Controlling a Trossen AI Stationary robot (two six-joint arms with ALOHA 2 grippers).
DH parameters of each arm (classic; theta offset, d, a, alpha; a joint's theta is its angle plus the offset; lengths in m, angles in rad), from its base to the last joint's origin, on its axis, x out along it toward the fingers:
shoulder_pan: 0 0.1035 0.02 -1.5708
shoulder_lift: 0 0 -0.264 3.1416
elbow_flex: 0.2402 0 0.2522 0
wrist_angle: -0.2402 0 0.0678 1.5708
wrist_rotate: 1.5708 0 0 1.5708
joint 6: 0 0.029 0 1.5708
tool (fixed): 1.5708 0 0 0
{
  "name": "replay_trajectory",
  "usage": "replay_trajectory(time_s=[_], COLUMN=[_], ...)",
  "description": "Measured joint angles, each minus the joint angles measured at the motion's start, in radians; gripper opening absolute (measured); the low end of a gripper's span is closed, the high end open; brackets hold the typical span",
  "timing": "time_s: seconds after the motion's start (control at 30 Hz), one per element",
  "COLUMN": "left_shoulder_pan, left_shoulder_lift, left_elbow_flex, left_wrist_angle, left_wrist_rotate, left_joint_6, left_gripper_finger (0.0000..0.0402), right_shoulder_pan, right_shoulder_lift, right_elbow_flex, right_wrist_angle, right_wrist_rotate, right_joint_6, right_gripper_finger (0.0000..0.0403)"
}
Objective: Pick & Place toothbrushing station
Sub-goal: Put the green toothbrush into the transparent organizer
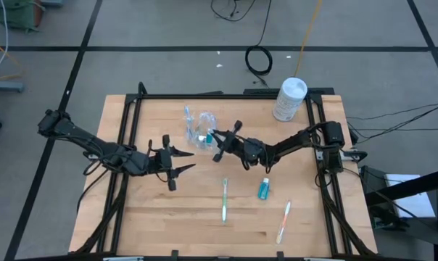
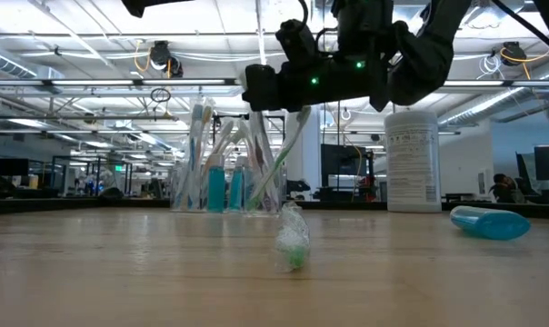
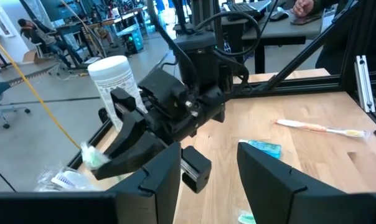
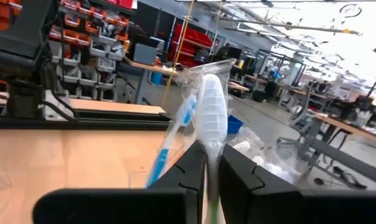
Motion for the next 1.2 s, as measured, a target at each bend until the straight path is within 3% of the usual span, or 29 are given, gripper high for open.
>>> replay_trajectory(time_s=[0.17, 0.37, 0.5, 0.83, 0.93, 1.1, 1.2], left_shoulder_pan=[0.000, 0.000, 0.000, 0.000, 0.001, 0.001, 0.001], left_shoulder_lift=[0.000, 0.000, 0.000, 0.000, 0.000, 0.000, 0.000], left_elbow_flex=[0.000, 0.000, 0.000, 0.000, 0.000, 0.000, 0.000], left_wrist_angle=[0.000, 0.000, 0.000, 0.001, 0.002, 0.003, -0.021], left_wrist_rotate=[0.000, 0.000, 0.000, -0.001, -0.001, -0.004, -0.007], left_joint_6=[0.000, 0.000, 0.000, -0.011, -0.011, -0.011, -0.011], left_gripper_finger=[0.0161, 0.0161, 0.0161, 0.0161, 0.0161, 0.0161, 0.0161], right_shoulder_pan=[-0.006, -0.008, 0.011, 0.036, 0.009, -0.020, -0.024], right_shoulder_lift=[-0.002, -0.002, -0.006, -0.139, -0.180, -0.208, -0.206], right_elbow_flex=[0.000, 0.000, 0.000, 0.016, 0.045, 0.108, 0.124], right_wrist_angle=[-0.030, -0.104, -0.059, 0.025, -0.010, -0.248, -0.393], right_wrist_rotate=[0.031, 0.095, 0.146, 0.097, -0.002, -0.318, -0.370], right_joint_6=[-0.001, 0.056, -0.005, -0.196, -0.164, 0.006, 0.014], right_gripper_finger=[0.0036, 0.0075, 0.0100, 0.0134, 0.0134, 0.0122, 0.0114])
